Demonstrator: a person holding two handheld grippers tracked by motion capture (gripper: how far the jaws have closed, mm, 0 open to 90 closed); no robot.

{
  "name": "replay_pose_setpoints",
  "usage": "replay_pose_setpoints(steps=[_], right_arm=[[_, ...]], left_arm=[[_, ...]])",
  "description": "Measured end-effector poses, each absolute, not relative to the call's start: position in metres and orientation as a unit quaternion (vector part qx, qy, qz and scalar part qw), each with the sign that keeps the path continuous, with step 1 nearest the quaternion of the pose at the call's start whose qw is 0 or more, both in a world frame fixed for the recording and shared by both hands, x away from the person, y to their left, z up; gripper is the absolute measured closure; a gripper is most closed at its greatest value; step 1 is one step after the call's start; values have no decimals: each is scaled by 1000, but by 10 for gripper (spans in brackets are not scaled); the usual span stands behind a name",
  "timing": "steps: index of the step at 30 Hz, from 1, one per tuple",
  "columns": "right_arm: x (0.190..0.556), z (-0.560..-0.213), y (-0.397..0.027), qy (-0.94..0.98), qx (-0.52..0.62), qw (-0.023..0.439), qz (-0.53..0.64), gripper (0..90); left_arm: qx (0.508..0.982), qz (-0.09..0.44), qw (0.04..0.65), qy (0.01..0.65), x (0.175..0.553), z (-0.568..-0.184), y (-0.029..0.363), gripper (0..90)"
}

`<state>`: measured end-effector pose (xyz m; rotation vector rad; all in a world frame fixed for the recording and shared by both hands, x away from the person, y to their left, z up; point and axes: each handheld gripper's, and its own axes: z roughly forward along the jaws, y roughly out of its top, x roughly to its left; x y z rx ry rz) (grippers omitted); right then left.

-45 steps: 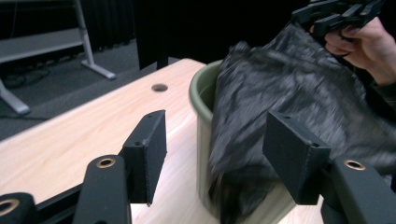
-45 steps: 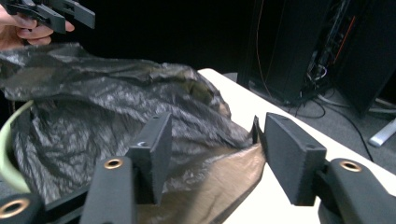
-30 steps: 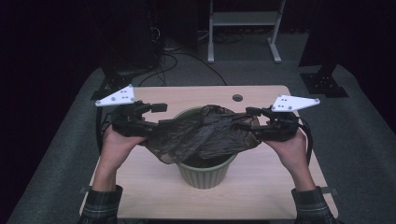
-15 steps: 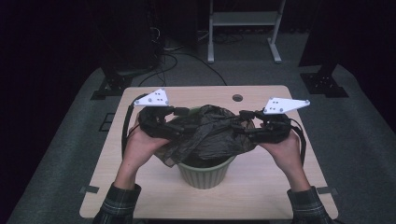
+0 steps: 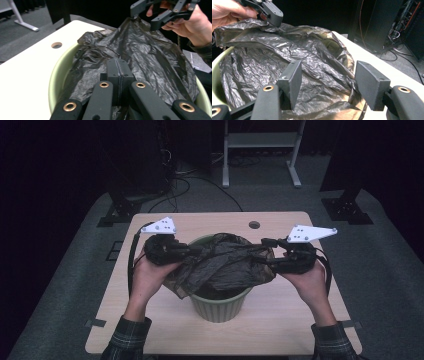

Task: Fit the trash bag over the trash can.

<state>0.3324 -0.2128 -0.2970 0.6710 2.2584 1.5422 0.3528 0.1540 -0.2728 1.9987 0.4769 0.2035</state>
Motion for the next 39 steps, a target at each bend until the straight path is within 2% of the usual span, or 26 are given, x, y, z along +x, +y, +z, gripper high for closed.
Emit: replay_pose_setpoints(steps=[8, 14, 25, 31, 39], right_arm=[[329, -297, -225, 786, 244, 166, 544, 372], [326, -298, -231, 787, 245, 168, 542, 360], [318, -293, -255, 773, 262, 185, 547, 343], [317, -289, -246, 778, 250, 185, 546, 341], [320, -291, -239, 780, 249, 181, 545, 340]], left_arm=[[819, 91, 525, 213, 356, -270, 162, 900], [809, 104, 522, 249, 372, -274, 178, 900], [801, 99, 502, 309, 401, -304, 204, 900], [784, 109, 533, 300, 395, -293, 212, 900], [772, 121, 564, 268, 377, -252, 204, 650]])
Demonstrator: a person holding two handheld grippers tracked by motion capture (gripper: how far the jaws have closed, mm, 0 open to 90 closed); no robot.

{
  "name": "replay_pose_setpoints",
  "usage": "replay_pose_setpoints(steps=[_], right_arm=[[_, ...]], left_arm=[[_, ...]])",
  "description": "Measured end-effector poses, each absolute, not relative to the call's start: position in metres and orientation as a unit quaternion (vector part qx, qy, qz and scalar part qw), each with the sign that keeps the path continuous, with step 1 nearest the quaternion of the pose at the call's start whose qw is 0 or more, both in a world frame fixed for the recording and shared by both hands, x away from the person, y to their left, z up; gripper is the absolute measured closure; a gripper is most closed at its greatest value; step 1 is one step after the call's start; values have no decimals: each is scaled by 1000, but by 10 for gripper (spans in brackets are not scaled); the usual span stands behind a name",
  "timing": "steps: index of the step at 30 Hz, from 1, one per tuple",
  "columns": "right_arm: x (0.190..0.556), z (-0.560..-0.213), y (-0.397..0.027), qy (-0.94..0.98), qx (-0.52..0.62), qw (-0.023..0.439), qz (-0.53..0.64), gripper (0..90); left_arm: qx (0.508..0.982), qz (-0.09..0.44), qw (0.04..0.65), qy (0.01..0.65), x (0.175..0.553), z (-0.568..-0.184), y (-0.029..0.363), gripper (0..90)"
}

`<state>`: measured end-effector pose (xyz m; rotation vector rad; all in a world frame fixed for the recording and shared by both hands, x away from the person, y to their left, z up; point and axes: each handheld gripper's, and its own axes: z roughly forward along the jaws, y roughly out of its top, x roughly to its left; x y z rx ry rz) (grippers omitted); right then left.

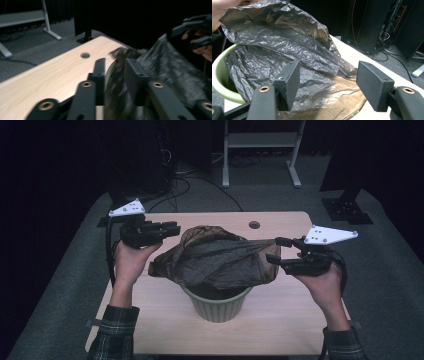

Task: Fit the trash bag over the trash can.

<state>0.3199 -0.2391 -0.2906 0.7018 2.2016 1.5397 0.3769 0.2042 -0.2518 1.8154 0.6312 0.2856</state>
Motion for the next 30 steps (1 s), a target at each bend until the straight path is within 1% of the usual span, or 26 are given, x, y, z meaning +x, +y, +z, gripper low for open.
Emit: replay_pose_setpoints(steps=[3, 5, 6, 8, 10, 13, 14, 17, 20, 22, 24, 30], right_arm=[[321, -292, -237, 783, 247, 179, 542, 340], [321, -293, -235, 784, 246, 178, 542, 340], [321, -293, -235, 785, 247, 177, 540, 340], [321, -294, -233, 785, 245, 176, 540, 340], [321, -294, -232, 785, 245, 175, 541, 340], [321, -294, -230, 786, 243, 174, 541, 340], [321, -294, -230, 786, 242, 174, 542, 340], [320, -292, -227, 787, 236, 174, 543, 340], [320, -289, -221, 789, 227, 173, 543, 338], [321, -288, -216, 792, 221, 172, 543, 337], [323, -288, -209, 795, 214, 170, 542, 335], [331, -292, -185, 810, 200, 169, 524, 333]], left_arm=[[773, 120, 567, 258, 371, -243, 195, 525], [777, 122, 564, 251, 368, -239, 187, 486], [779, 122, 562, 250, 367, -239, 183, 447], [789, 126, 547, 250, 367, -239, 174, 372], [800, 128, 529, 253, 369, -244, 167, 319], [815, 127, 505, 255, 372, -253, 162, 311], [819, 125, 500, 254, 374, -256, 161, 338], [826, 116, 487, 259, 378, -263, 163, 500], [829, 109, 482, 261, 383, -267, 168, 682], [827, 101, 484, 267, 385, -270, 171, 823], [827, 98, 484, 270, 388, -271, 174, 881], [821, 93, 488, 282, 391, -276, 180, 896]])
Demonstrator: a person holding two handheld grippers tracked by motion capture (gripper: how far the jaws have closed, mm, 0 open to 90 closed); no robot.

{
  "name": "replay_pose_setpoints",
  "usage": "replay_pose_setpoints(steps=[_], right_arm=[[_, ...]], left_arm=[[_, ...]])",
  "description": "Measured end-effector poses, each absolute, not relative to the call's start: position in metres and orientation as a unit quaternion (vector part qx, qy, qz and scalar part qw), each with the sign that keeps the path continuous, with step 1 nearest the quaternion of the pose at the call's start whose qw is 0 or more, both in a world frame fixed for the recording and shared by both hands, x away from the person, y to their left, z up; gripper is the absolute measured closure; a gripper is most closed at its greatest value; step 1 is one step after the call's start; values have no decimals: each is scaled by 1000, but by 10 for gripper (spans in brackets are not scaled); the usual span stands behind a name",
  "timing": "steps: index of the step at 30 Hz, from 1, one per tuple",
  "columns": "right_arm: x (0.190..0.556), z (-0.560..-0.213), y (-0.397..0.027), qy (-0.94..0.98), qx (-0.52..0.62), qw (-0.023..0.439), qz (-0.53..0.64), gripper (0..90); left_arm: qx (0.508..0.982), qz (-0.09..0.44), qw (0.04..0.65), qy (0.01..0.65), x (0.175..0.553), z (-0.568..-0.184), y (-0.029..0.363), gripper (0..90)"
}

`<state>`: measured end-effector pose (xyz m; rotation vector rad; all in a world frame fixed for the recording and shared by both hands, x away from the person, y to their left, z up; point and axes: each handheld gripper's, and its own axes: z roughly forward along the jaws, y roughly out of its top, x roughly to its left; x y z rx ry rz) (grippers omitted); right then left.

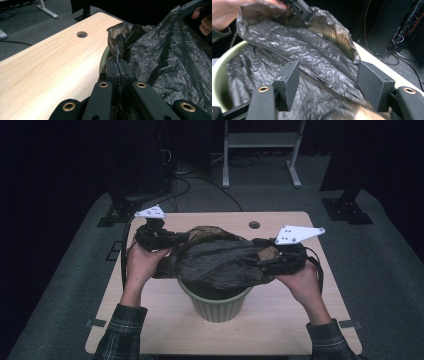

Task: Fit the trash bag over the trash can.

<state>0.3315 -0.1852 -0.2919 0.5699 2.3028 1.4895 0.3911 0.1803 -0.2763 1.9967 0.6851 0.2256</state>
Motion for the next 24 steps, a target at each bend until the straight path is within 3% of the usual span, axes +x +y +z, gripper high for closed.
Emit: replay_pose_setpoints(steps=[4, 8, 10, 24], right_arm=[[337, -297, -173, 824, 202, 174, 500, 408], [339, -301, -169, 828, 204, 187, 487, 782], [338, -301, -171, 827, 201, 180, 494, 898], [284, -312, -183, 823, 148, 99, 539, 900]], left_arm=[[818, 93, 491, 284, 391, -277, 183, 896], [816, 92, 493, 288, 392, -278, 186, 896], [815, 91, 493, 290, 392, -278, 188, 897], [810, 86, 487, 316, 401, -290, 196, 896]])
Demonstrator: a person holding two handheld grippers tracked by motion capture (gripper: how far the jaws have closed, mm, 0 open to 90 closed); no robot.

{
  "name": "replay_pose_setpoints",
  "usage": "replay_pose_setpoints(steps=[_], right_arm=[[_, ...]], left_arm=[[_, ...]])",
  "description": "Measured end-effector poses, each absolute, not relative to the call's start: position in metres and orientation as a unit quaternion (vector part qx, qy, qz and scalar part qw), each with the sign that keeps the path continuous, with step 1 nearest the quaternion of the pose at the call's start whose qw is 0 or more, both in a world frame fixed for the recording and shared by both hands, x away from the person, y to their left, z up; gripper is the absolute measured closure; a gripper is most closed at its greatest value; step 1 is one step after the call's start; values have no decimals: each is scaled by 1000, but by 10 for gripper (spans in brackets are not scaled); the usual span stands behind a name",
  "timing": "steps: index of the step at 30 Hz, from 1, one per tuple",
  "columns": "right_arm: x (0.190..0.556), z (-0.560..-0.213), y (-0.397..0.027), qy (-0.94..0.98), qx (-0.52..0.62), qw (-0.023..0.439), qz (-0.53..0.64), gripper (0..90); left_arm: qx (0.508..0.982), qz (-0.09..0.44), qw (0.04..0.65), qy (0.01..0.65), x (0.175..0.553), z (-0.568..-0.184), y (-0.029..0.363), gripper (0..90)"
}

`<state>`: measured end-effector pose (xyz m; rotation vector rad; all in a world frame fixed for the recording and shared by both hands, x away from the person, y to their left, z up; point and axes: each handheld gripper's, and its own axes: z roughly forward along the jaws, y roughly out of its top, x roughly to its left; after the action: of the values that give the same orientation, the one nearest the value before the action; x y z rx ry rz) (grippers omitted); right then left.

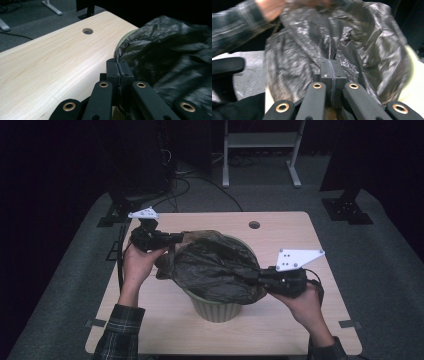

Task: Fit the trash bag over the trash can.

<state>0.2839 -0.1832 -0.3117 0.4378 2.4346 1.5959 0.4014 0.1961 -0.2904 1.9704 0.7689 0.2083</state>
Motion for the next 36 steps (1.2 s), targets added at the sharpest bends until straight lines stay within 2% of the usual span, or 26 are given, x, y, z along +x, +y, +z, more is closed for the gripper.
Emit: replay_pose_setpoints(steps=[4, 6, 9, 17, 29, 36], right_arm=[[265, -314, -180, 828, 118, 76, 543, 899], [259, -313, -179, 827, 106, 79, 546, 896], [260, -303, -183, 816, 108, 96, 560, 692], [300, -281, -192, 793, 159, 144, 571, 580], [358, -269, -205, 763, 234, 176, 576, 554], [382, -284, -185, 808, 247, 131, 519, 481]], left_arm=[[812, 90, 472, 331, 410, -297, 198, 896], [810, 86, 478, 329, 412, -300, 198, 896], [811, 86, 480, 324, 411, -301, 197, 896], [814, 91, 478, 318, 410, -301, 196, 895], [815, 94, 478, 313, 410, -302, 197, 895], [817, 93, 479, 309, 408, -301, 193, 896]])
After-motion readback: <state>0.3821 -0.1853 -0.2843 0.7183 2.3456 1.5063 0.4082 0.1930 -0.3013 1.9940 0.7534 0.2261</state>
